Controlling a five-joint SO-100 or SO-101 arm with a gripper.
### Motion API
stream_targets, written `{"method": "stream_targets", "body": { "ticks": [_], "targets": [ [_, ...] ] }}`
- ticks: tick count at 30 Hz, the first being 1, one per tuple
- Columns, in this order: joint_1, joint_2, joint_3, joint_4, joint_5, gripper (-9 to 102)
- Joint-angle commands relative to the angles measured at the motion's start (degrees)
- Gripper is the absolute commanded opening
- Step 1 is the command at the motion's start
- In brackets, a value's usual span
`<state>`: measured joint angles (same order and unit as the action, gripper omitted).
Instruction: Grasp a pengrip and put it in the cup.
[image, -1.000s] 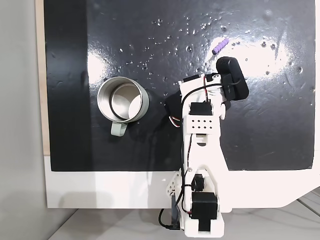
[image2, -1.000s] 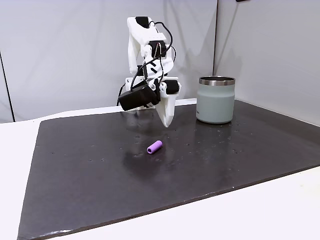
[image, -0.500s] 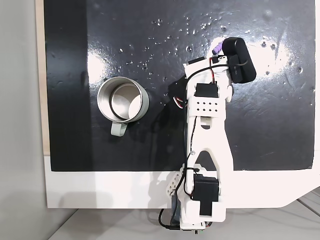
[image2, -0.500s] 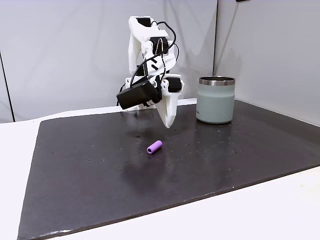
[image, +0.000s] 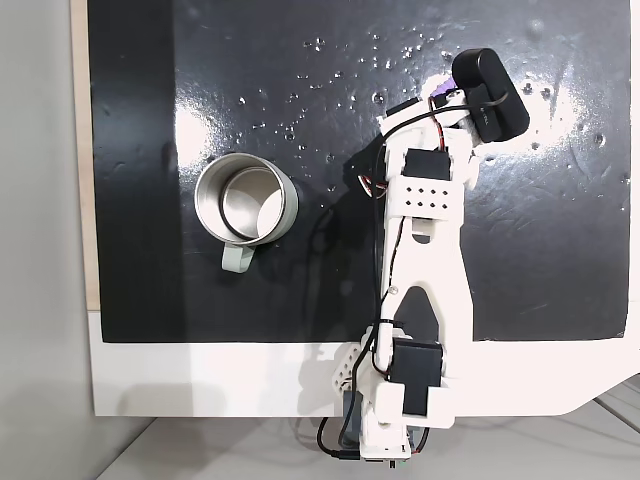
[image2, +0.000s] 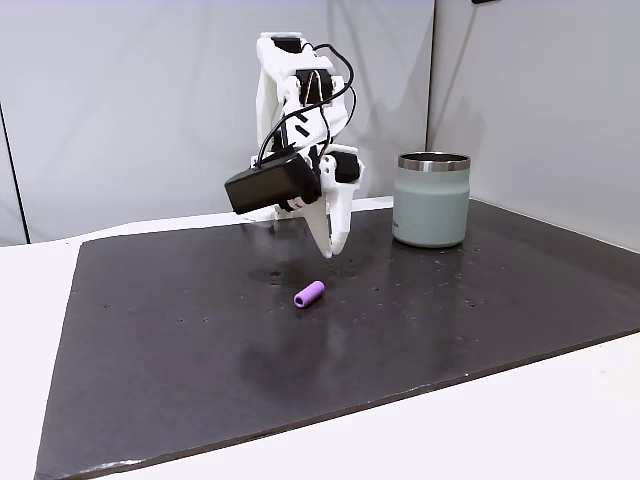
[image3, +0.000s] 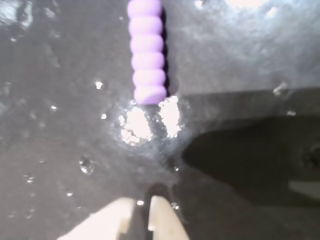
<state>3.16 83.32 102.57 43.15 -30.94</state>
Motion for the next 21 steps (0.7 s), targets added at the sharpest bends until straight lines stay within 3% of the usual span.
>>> {"method": "stream_targets", "body": {
  "ticks": [1,21],
  "targets": [
    [1.5,-0.3,-5.1,0.2,-3.3,15],
    [8.6,-14.5,-21.4,3.1,-11.4,18]
  ]
}}
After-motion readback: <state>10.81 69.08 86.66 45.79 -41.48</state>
